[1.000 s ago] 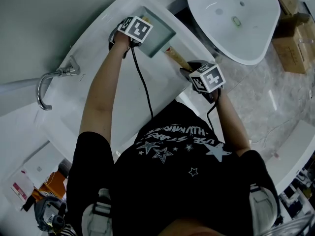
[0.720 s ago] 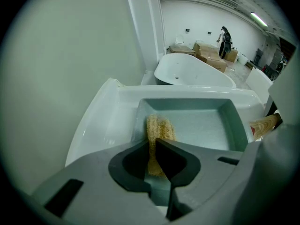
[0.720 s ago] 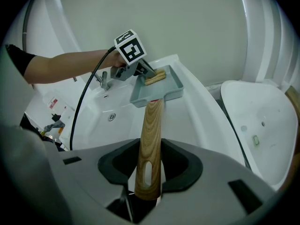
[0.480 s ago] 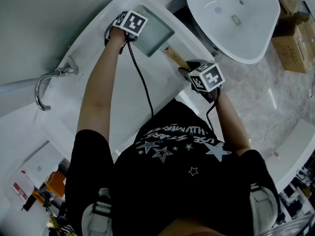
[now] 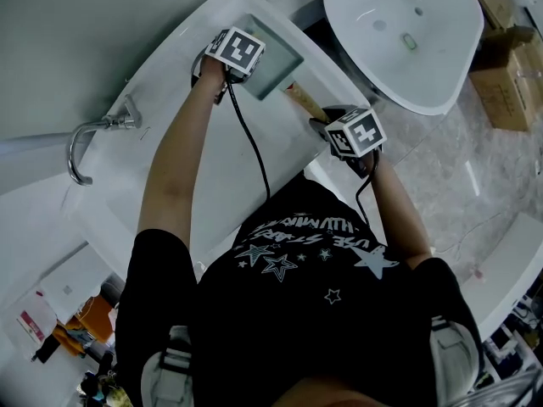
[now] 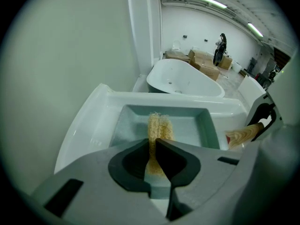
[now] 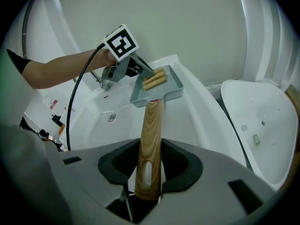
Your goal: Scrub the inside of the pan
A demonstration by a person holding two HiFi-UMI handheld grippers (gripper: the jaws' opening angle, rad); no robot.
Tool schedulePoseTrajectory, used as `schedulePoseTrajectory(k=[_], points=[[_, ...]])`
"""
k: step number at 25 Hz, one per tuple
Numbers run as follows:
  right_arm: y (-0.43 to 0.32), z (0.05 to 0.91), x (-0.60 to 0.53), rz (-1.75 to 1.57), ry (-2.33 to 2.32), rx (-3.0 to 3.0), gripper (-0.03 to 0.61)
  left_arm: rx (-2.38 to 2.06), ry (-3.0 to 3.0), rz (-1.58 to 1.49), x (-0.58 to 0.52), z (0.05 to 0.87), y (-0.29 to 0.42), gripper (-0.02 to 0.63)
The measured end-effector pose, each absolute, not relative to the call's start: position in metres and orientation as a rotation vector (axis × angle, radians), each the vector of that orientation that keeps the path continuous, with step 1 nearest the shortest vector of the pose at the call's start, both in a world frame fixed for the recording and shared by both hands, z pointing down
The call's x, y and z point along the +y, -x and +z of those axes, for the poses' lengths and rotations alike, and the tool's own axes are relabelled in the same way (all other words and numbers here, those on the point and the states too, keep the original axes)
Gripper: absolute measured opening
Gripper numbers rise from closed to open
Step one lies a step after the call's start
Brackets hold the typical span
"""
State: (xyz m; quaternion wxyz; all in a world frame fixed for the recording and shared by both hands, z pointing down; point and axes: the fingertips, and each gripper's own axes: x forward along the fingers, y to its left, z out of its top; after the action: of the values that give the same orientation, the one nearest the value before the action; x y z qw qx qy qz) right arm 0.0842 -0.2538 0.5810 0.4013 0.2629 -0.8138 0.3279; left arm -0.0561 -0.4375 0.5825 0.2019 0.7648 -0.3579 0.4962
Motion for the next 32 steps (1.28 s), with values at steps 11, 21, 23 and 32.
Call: schedulePoseTrajectory(k=[11, 21, 23, 32], points=[[-0.085, 0.582, -0.254, 0.834, -0.673, -2.059, 0.132, -0.789, -2.12, 1.244, -0.395, 0.586, -0.004, 0.051], [-0.084, 0.581, -0.253, 0.833, -0.656, -2.057, 0.132, -0.78, -2.122, 1.27, -0.4, 0.596, -0.017, 0.051], [-0.083, 0.582, -0.253, 0.838, -0.653, -2.058, 0.132, -0.781, -2.119, 1.267, -0.401, 0.598, -0.017, 0.051], [-0.083, 0.581, -0.253, 0.869, -0.635, -2.063, 0.132, -0.775, -2.131, 1.249, -0.407, 0.599, -0.015, 0.051]])
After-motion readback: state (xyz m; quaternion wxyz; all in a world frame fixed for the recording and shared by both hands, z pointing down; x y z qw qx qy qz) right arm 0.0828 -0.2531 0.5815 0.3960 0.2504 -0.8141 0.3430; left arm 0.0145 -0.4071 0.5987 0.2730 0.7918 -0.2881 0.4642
